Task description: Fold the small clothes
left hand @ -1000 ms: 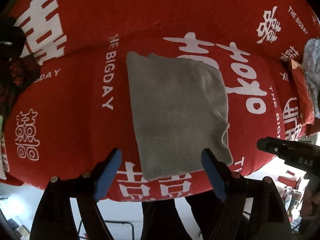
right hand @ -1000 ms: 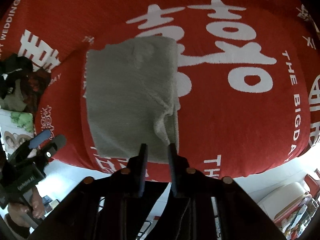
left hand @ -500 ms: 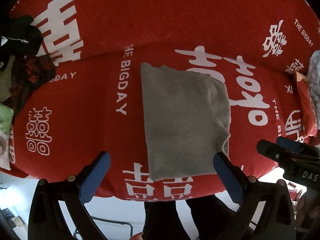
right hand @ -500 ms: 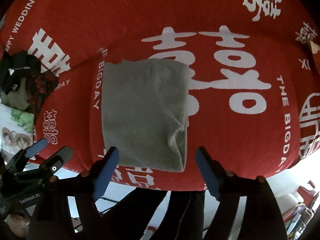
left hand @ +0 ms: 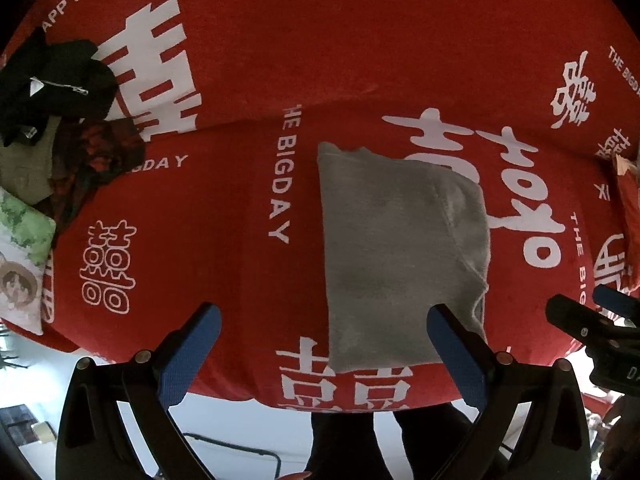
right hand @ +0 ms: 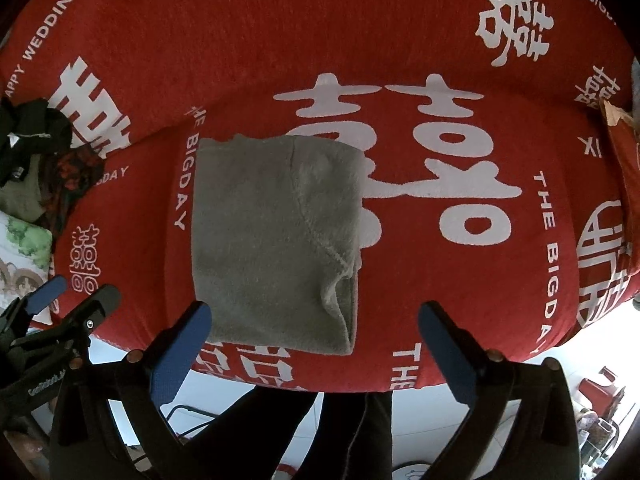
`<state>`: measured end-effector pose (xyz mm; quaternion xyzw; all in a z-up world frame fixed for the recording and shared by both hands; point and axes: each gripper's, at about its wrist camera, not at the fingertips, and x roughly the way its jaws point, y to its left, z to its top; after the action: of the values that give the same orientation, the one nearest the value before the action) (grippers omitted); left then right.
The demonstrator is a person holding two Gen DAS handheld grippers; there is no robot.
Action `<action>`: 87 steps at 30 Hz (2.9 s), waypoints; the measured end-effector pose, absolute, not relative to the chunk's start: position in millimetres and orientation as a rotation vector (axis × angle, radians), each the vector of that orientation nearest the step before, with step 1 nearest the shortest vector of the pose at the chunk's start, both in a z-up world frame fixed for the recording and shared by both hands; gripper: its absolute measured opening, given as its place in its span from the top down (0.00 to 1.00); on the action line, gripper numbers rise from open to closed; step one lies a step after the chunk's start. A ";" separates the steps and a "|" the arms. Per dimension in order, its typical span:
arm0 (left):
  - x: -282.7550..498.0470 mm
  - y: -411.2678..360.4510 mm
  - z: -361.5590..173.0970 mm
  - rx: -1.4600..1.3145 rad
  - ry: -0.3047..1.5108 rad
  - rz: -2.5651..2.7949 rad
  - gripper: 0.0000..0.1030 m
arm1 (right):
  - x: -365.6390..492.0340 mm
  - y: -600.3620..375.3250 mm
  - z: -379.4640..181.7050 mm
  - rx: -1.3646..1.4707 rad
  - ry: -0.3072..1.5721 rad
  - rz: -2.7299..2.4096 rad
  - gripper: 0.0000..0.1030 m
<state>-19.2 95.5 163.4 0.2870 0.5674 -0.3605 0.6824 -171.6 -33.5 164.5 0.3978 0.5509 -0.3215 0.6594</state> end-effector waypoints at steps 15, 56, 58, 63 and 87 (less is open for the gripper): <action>-22.6 91.9 169.9 0.658 1.272 -0.821 0.00 | -170.3 -29.0 164.2 0.891 1.271 -0.737 0.00; -16.9 96.9 163.5 0.706 1.350 -0.823 0.00 | -165.5 -34.8 179.1 0.895 1.281 -0.770 0.00; -15.5 99.1 164.1 0.698 1.352 -0.814 0.00 | -163.1 -33.8 179.8 0.885 1.286 -0.767 0.00; -13.7 104.7 163.2 0.707 1.341 -0.794 0.00 | -159.7 -31.4 181.0 0.868 1.286 -0.765 0.00; -10.8 102.4 159.6 0.695 1.348 -0.786 0.00 | -154.1 -28.6 180.4 0.836 1.292 -0.774 0.00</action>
<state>-10.8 102.4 159.6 0.3065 0.5950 -0.3471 0.6569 -154.1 -28.6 180.4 0.3684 0.5689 -0.3410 0.6514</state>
